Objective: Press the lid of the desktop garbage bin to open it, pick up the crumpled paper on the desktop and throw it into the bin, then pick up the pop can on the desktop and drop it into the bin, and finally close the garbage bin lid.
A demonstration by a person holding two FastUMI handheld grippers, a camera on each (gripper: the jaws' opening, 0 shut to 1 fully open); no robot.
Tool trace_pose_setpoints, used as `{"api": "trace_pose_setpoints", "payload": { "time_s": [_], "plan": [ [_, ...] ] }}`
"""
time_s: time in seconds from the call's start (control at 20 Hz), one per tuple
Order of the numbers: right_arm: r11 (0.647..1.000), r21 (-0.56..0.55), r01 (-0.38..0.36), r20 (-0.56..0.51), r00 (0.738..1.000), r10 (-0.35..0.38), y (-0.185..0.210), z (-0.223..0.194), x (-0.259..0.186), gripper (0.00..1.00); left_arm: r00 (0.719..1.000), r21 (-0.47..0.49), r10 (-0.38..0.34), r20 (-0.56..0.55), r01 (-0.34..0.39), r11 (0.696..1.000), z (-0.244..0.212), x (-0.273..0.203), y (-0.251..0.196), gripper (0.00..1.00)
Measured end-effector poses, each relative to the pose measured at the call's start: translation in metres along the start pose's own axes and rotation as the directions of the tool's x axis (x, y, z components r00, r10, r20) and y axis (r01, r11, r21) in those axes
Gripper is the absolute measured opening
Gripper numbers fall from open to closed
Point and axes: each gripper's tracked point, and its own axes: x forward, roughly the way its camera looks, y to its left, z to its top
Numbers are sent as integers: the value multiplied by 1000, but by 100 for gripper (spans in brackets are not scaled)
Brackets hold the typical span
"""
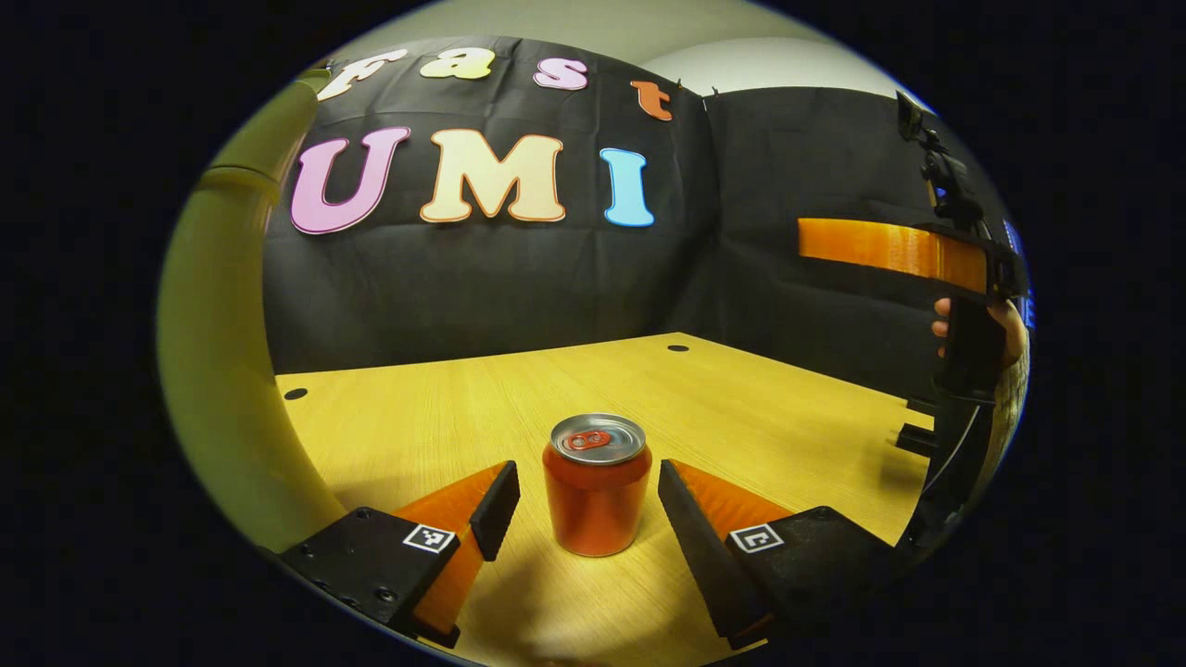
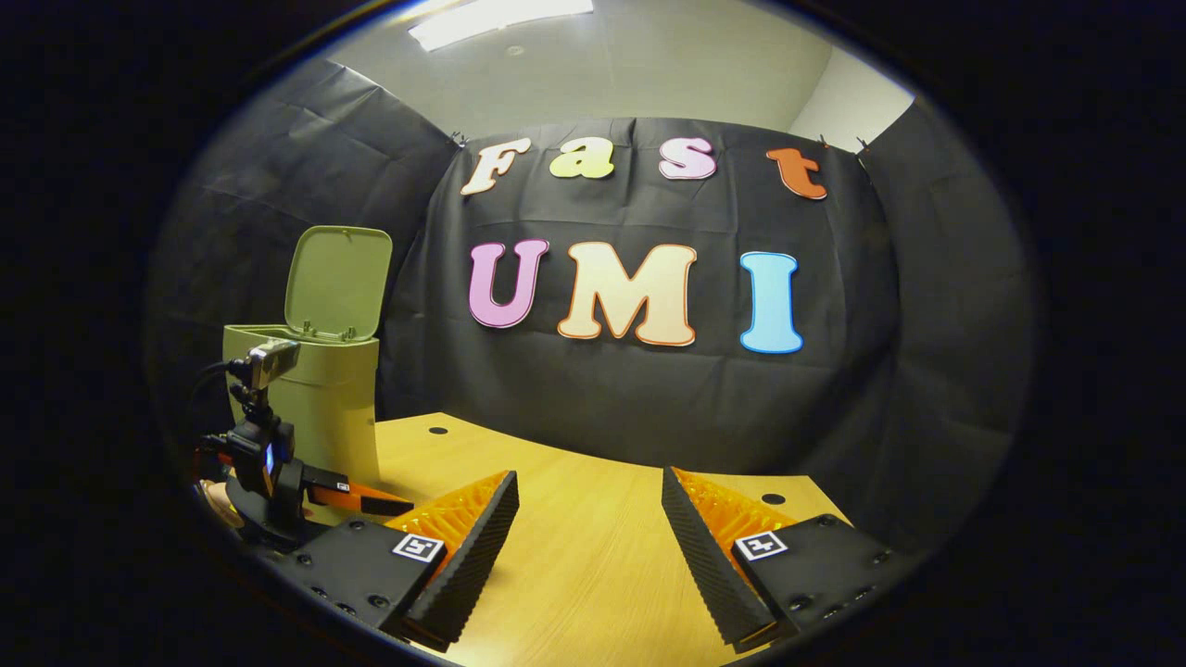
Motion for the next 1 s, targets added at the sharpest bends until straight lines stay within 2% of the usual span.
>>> {"api": "trace_pose_setpoints", "payload": {
  "time_s": [0.2, 0.7, 1.0],
  "plan": [
    [1000, -12, 10, -11, 1000, -10, -6, -10, -1, 98, 1000, -10, 3, -28, -3, 1000, -5, 8, -1, 92],
    [999, -24, -21, -59, 998, 19, -6, -35, -3, 98, 994, -17, 11, -104, -13, 1000, -20, 19, -1, 92],
    [999, -12, -32, -54, 998, 31, -7, -39, -1, 98, 993, -36, 21, -120, -26, 999, -23, 21, 1, 80]
  ]
}}
